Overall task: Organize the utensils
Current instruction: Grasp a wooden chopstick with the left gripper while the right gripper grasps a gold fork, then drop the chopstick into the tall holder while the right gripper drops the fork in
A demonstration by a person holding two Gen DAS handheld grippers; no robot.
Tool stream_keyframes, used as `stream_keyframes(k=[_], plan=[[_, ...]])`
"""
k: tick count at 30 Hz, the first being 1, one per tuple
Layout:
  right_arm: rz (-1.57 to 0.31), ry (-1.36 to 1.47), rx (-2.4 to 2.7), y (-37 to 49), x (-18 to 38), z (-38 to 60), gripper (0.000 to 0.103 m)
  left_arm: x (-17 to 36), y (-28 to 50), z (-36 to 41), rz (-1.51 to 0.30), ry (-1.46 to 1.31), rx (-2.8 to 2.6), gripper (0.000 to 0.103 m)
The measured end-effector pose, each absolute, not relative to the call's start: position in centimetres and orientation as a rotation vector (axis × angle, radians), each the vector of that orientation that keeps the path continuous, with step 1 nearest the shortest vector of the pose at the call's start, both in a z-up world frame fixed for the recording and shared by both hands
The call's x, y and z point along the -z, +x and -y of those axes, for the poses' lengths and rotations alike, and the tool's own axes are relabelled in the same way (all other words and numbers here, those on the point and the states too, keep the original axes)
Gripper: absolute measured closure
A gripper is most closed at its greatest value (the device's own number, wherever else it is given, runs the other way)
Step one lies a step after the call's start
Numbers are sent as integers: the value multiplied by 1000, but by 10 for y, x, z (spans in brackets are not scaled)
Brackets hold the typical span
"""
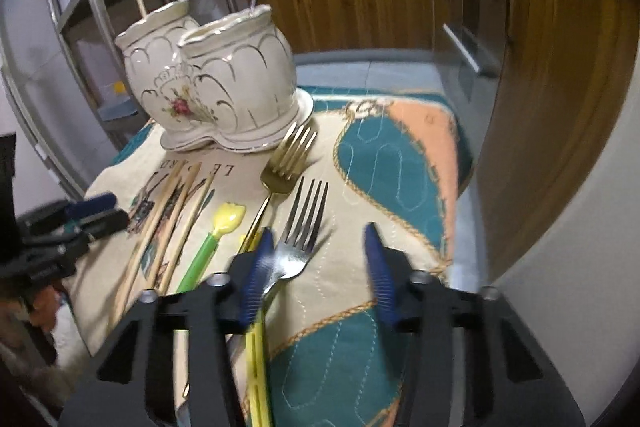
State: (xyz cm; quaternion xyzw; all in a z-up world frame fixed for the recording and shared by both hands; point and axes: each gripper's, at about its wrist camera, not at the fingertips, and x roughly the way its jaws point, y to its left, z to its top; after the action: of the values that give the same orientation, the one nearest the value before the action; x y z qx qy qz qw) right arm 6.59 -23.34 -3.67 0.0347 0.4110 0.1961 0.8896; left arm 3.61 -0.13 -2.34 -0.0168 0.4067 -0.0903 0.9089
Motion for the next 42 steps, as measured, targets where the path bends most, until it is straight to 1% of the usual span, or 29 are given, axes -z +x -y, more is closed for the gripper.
stream_keyframes(k=[1,4,12,13,15,17,18,24,26,27,29,30,31,35,37,42], plan=[[-862,84,-413,68,38,235,68,25,37,3,-847,-39,195,61],[-872,91,-422,71,42,236,72,30,39,8,-867,-14,163,68],[-878,87,-448,79,46,235,73,33,49,18,-895,18,132,69],[-881,91,-454,80,46,235,73,33,51,17,-900,16,126,74],[-885,99,-465,84,47,233,73,33,53,15,-913,10,133,81],[-891,113,-478,88,48,233,74,32,55,14,-921,29,137,91],[-897,126,-488,91,48,233,75,31,55,13,-924,38,134,93],[-925,226,-558,105,53,237,77,31,64,2,-959,28,144,92],[-941,255,-573,108,55,239,82,32,69,1,-974,27,139,90],[-949,271,-583,109,56,239,91,32,70,2,-983,25,138,89],[-946,285,-588,106,56,240,95,31,74,3,-986,28,139,89],[-934,273,-591,103,53,238,99,32,75,3,-985,27,139,89],[-924,259,-585,99,50,237,100,31,75,2,-986,21,143,89],[-854,201,-562,78,33,236,100,31,72,-5,-982,7,164,93],[-811,175,-545,69,23,236,100,29,69,-10,-973,-8,182,97],[-667,111,-511,45,-5,239,100,23,52,-16,-899,1,208,97]])
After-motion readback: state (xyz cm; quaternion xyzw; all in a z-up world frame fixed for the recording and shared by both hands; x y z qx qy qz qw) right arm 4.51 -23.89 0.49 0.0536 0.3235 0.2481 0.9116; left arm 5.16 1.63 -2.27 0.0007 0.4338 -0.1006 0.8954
